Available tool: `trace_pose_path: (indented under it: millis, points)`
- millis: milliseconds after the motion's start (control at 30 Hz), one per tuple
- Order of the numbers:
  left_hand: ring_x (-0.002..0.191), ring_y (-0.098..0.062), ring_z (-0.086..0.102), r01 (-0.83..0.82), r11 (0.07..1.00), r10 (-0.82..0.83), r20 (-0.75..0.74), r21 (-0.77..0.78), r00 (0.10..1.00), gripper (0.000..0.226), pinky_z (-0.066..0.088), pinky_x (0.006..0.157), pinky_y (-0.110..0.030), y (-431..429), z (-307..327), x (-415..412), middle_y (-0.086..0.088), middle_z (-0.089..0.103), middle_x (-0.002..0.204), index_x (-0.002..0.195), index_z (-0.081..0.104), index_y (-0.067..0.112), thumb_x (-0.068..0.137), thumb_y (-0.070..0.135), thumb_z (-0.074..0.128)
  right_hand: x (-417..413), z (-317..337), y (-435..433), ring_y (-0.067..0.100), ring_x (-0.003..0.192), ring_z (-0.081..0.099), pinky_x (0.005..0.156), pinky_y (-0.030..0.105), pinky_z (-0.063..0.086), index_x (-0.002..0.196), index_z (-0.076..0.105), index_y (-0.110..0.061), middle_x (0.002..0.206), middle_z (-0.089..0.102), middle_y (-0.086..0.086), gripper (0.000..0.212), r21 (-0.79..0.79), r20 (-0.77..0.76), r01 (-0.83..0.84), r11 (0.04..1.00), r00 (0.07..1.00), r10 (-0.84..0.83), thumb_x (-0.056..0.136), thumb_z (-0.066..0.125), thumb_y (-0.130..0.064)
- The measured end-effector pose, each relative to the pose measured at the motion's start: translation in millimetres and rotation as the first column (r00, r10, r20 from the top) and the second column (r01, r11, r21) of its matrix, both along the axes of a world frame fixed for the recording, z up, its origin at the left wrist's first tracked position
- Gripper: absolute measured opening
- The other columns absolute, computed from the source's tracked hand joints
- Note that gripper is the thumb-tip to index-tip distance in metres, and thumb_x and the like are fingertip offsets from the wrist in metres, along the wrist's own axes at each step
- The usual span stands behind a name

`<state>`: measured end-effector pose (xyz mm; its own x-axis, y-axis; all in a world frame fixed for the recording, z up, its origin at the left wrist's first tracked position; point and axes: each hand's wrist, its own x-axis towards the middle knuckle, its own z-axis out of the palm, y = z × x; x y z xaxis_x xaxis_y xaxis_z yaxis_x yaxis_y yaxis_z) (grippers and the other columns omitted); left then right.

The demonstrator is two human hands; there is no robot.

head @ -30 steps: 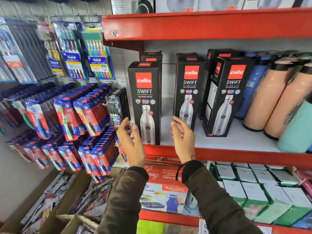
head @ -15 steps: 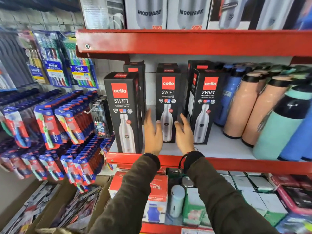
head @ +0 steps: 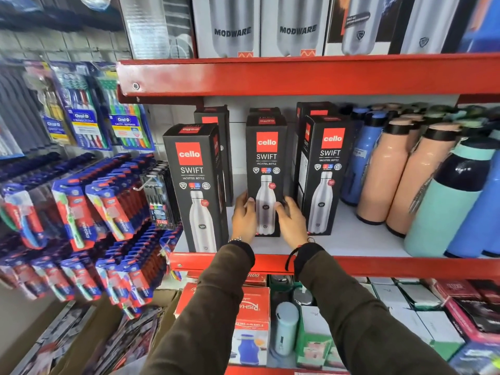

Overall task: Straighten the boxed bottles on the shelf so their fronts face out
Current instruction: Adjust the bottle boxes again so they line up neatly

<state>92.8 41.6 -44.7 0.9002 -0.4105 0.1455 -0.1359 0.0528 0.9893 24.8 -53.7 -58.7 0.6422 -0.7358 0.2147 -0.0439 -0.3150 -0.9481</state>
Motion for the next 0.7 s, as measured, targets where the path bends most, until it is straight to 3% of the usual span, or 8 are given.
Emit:
trace_pose_path:
  millis: [133, 267, 433, 600, 700]
  points:
    - [0.126, -0.006, 0.044, -0.008, 1.000, 0.008, 0.003, -0.020, 1.000, 0.043, 0.026, 0.091, -0.005, 10.6, -3.4, -11.2, -0.002, 0.051, 0.149, 0.149, 0.043, 0.014, 0.107, 0.026, 0.041, -13.3, -2.8, 7.2, 0.022, 0.138, 0.047, 0.108, 0.025, 0.032, 0.148, 0.041, -0.013, 0.149, 0.050, 0.009, 0.051, 0.014, 0.017, -0.017, 1.000, 1.000, 0.016, 0.101, 0.051, -0.031]
    - [0.124, -0.006, 0.043, -0.028, 0.999, 0.029, 0.035, -0.026, 0.999, 0.042, 0.026, 0.086, -0.002, 21.6, -6.1, -25.1, 0.005, 0.051, 0.133, 0.147, 0.045, 0.011, 0.107, 0.024, 0.042, -29.2, -3.8, 17.5, 0.017, 0.136, 0.049, 0.116, 0.034, 0.035, 0.147, 0.045, -0.013, 0.148, 0.053, 0.006, 0.051, 0.038, 0.057, -0.027, 0.999, 0.998, 0.024, 0.099, 0.055, -0.031]
    - [0.121, -0.001, 0.044, -0.033, 0.999, 0.034, 0.037, -0.029, 0.999, 0.041, 0.029, 0.097, -0.013, 34.6, -8.0, -40.6, 0.015, 0.050, 0.127, 0.145, 0.048, 0.019, 0.106, 0.028, 0.044, -45.3, -2.6, 28.6, 0.015, 0.133, 0.053, 0.115, 0.037, 0.039, 0.143, 0.049, -0.016, 0.143, 0.058, 0.004, 0.048, 0.054, 0.089, -0.022, 0.998, 0.996, 0.017, 0.097, 0.057, -0.030]
    - [0.119, -0.005, 0.050, -0.052, 0.998, 0.053, 0.045, -0.030, 0.998, 0.039, 0.033, 0.099, -0.021, 42.9, -14.1, -50.7, 0.010, 0.057, 0.130, 0.142, 0.052, 0.022, 0.105, 0.032, 0.046, -58.9, -1.9, 36.0, 0.008, 0.125, 0.056, 0.102, 0.022, 0.040, 0.137, 0.054, -0.023, 0.135, 0.062, -0.003, 0.041, 0.036, 0.108, -0.057, 0.998, 0.993, 0.053, 0.097, 0.057, -0.029]
    - [0.118, -0.004, 0.049, -0.059, 0.998, 0.060, 0.045, -0.020, 0.997, 0.041, 0.033, 0.099, -0.021, 45.8, -14.0, -53.1, 0.012, 0.054, 0.126, 0.143, 0.051, 0.021, 0.105, 0.034, 0.047, -62.6, 0.9, 39.6, 0.009, 0.124, 0.057, 0.102, 0.022, 0.039, 0.137, 0.054, -0.020, 0.131, 0.063, -0.004, 0.039, 0.023, 0.116, -0.062, 0.998, 0.991, 0.059, 0.098, 0.057, -0.026]
